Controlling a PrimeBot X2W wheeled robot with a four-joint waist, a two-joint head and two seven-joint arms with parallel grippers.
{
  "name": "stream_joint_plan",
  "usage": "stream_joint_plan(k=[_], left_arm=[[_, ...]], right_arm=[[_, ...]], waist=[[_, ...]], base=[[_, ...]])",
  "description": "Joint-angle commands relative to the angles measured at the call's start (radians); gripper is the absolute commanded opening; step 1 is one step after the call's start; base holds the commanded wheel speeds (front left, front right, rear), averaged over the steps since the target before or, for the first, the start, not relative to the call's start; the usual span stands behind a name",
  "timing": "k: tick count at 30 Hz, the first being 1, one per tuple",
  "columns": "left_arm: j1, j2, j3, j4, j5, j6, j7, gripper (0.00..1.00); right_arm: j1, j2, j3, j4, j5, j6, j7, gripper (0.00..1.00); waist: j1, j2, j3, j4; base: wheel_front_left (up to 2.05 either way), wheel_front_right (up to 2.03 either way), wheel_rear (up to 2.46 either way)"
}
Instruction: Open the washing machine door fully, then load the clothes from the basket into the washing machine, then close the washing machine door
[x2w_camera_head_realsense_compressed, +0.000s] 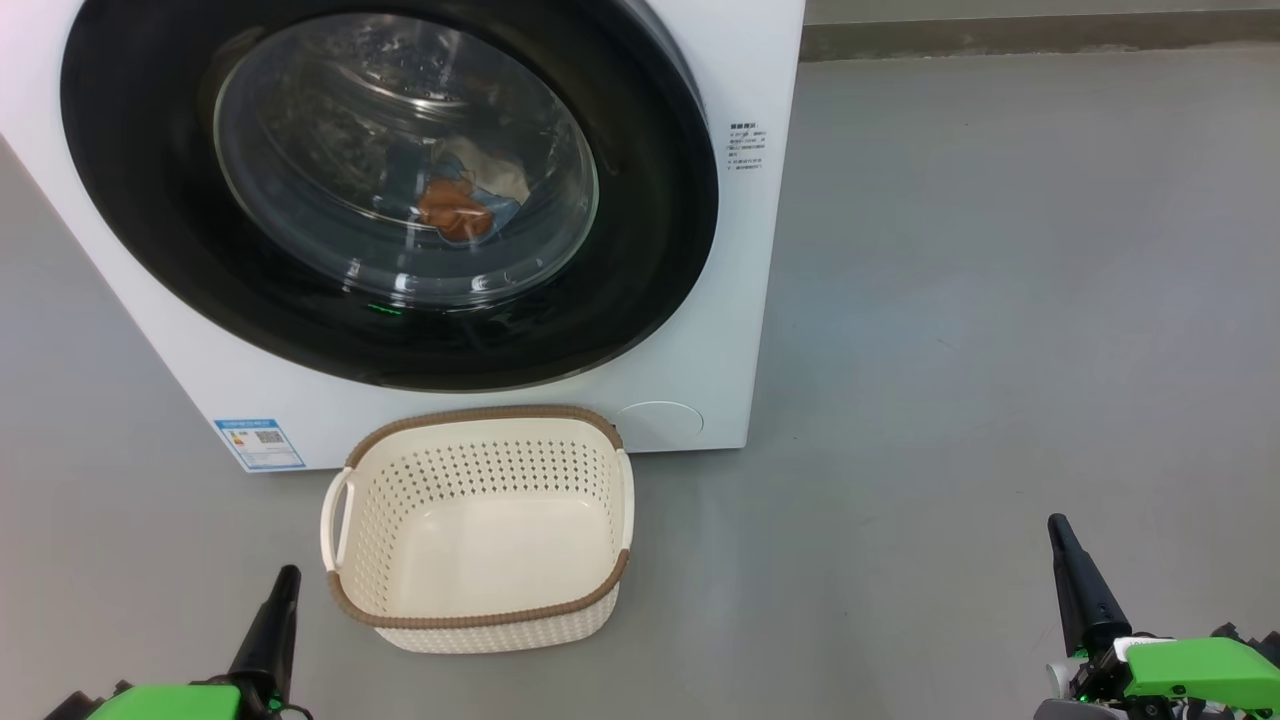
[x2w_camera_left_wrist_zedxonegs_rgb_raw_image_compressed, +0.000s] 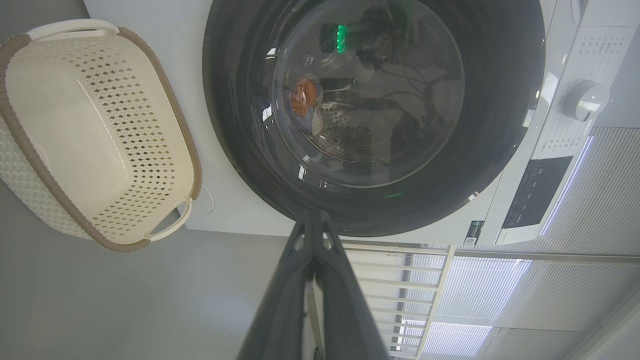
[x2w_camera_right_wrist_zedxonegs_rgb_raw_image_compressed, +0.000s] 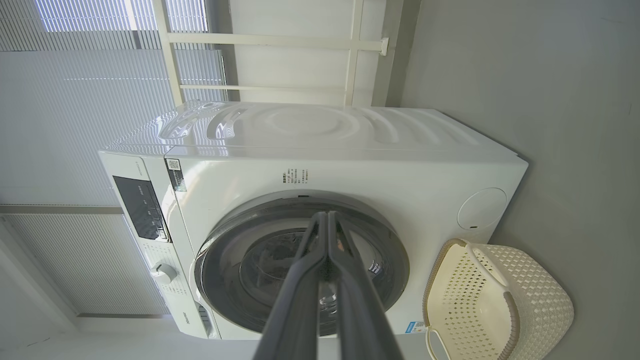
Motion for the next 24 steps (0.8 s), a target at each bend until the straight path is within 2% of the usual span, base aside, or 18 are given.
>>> stream_joint_plan(k=[1,24], left_arm=[[-0.041,0.01,0.036,-0.019,-0.004,-0.003,0.006,0.0],[-0.041,0.01,0.036,-0.019,-0.003,-0.003,0.006,0.0]], right_arm=[[-0.041,-0.004,0.024,-0.03,0.011,-0.001,0.008,0.0],[-0.041,-0.004,0.024,-0.03,0.011,-0.001,0.008,0.0]], waist=[[0.0,0.0,0.0,0.0],[0.0,0.0,0.0,0.0]], base=[[0.0,0.0,0.0],[0.0,0.0,0.0]])
